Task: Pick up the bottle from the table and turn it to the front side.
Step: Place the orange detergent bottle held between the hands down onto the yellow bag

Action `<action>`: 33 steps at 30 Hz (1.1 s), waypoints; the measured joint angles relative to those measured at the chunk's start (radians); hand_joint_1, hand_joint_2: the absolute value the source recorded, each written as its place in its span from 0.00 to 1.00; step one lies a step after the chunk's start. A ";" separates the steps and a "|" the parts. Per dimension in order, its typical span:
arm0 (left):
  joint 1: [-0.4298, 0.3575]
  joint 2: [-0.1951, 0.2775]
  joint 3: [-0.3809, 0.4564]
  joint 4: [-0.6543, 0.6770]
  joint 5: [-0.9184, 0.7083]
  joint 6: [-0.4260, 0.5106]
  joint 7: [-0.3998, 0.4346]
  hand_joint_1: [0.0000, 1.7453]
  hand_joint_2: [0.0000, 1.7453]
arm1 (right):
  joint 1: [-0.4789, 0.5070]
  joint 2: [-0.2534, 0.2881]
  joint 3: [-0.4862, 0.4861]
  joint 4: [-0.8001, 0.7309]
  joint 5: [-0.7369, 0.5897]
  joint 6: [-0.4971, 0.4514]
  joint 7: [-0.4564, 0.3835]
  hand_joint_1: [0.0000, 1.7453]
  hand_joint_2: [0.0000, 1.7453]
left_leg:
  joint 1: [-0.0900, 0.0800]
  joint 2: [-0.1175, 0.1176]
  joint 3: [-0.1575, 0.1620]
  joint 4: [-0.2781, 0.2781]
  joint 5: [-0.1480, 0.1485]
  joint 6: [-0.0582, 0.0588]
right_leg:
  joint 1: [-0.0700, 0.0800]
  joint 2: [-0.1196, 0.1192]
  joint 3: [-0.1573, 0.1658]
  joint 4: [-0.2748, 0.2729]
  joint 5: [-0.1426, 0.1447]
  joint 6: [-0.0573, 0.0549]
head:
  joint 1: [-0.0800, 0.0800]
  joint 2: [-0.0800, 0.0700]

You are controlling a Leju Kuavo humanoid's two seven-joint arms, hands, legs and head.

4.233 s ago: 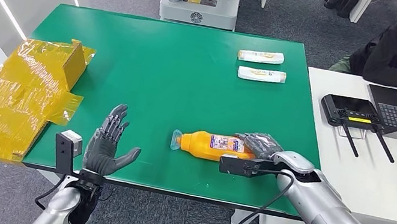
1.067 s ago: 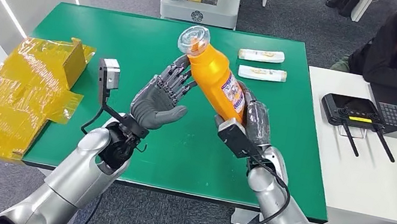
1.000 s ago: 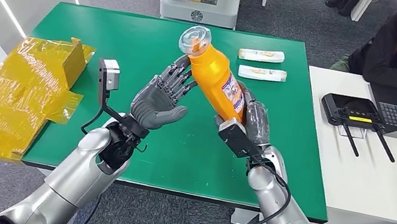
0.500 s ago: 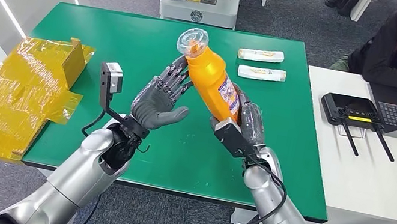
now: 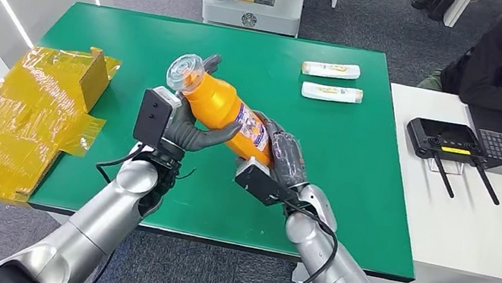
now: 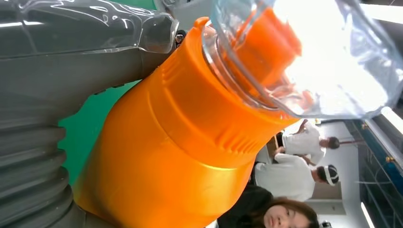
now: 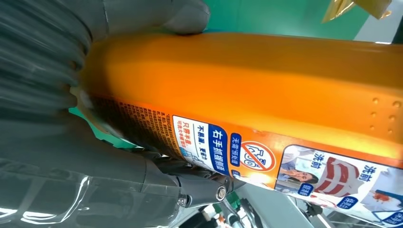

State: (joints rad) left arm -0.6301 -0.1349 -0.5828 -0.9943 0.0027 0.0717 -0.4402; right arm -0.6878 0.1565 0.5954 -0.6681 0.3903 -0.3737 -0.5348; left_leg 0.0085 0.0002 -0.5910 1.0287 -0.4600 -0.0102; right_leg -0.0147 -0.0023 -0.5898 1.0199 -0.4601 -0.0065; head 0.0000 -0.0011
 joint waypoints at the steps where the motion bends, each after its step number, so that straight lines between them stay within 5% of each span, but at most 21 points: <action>1: 0.000 -0.002 0.003 0.006 0.006 -0.003 -0.001 0.00 1.00 | 0.000 0.002 0.001 0.002 0.000 0.000 0.001 1.00 1.00 | 0.000 0.000 0.000 0.000 0.000 0.000 | 0.000 0.000 0.000 0.000 0.000 0.000 | 0.000 0.000; 5: 0.000 -0.010 0.028 0.033 0.082 -0.087 0.017 0.00 1.00 | -0.003 0.009 0.006 0.009 0.006 0.001 0.008 1.00 1.00 | 0.000 0.000 0.000 0.000 0.000 0.000 | 0.000 0.000 0.000 0.000 0.000 0.000 | 0.000 0.000; 10: 0.003 -0.016 0.078 0.063 0.321 -0.328 0.130 0.00 1.00 | -0.009 0.015 0.011 0.020 0.008 0.000 0.010 1.00 1.00 | 0.000 0.000 0.000 0.000 0.000 0.000 | 0.000 0.000 0.000 0.000 0.000 0.000 | 0.000 0.000; 18: 0.007 -0.015 0.115 0.090 0.632 -0.499 0.270 0.00 1.00 | -0.010 0.014 0.012 0.028 0.001 -0.009 0.009 1.00 1.00 | 0.000 0.000 0.000 0.000 0.000 0.000 | 0.000 0.000 -0.001 0.000 0.000 0.000 | 0.000 0.000; 28: 0.021 -0.014 0.112 0.081 0.720 -0.484 0.296 0.00 1.00 | -0.008 0.009 0.012 0.029 -0.001 -0.018 0.013 1.00 1.00 | 0.000 0.000 0.000 0.001 0.000 0.000 | 0.000 0.001 -0.001 0.000 0.000 0.000 | 0.000 0.000; 33: 0.028 -0.016 0.107 0.033 0.604 -0.311 0.170 0.00 1.00 | 0.006 0.001 0.009 0.033 0.008 -0.041 0.013 1.00 1.00 | 0.000 0.000 0.000 0.001 0.000 0.000 | 0.000 0.001 -0.001 0.000 0.000 0.000 | 0.000 0.000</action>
State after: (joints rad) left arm -0.6021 -0.1507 -0.4756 -0.9610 0.6063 -0.2391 -0.2699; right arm -0.6821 0.1578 0.6043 -0.6348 0.3980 -0.4142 -0.5222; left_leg 0.0086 0.0004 -0.5913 1.0292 -0.4600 -0.0102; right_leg -0.0146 -0.0018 -0.5907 1.0199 -0.4601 -0.0065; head 0.0000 -0.0011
